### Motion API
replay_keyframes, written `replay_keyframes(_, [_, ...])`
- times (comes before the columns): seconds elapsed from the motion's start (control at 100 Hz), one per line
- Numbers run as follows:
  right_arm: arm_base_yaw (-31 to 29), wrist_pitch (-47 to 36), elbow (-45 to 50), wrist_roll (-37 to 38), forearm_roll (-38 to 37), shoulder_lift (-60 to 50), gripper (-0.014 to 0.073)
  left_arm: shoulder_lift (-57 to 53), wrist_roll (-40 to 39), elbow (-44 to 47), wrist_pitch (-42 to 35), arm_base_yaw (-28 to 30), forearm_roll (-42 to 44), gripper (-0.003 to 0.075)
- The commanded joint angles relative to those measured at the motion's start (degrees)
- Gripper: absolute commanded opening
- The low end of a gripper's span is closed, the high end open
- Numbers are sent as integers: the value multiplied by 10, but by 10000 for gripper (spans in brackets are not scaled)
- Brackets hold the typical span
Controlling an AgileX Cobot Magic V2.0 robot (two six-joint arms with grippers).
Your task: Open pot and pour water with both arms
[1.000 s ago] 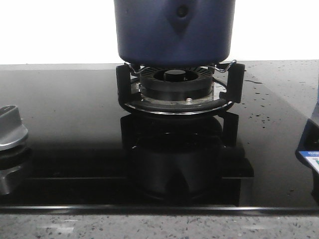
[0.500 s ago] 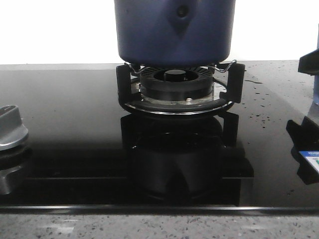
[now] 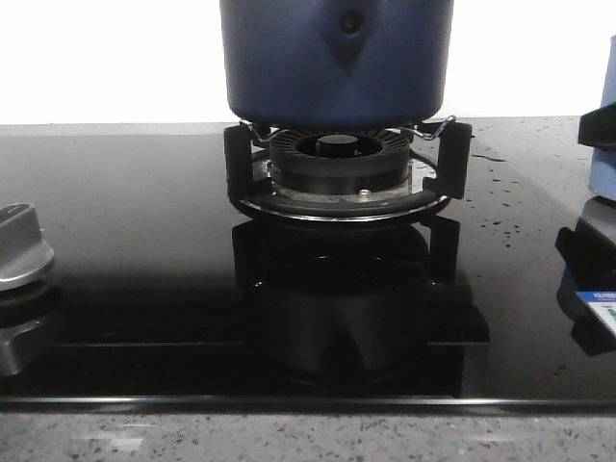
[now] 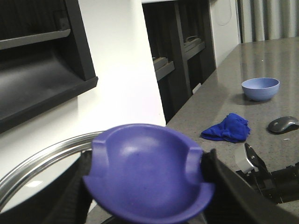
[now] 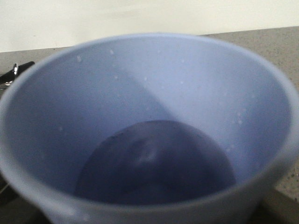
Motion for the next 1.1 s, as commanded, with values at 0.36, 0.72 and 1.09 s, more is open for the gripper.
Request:
replay_keyframes(0.36, [-1,-34,-30,-14,-65,-128,239,-135,-9,145,-37,58,-74,263])
replay_keyframes(0.72, [51,130,-194,86,-248,-188,240,-229,-9,237,-66,58,-104,263])
replay_keyframes(1.09, [153,223,-342,86,-281,-148,240,-259,-9,239,-72,58,-124,263])
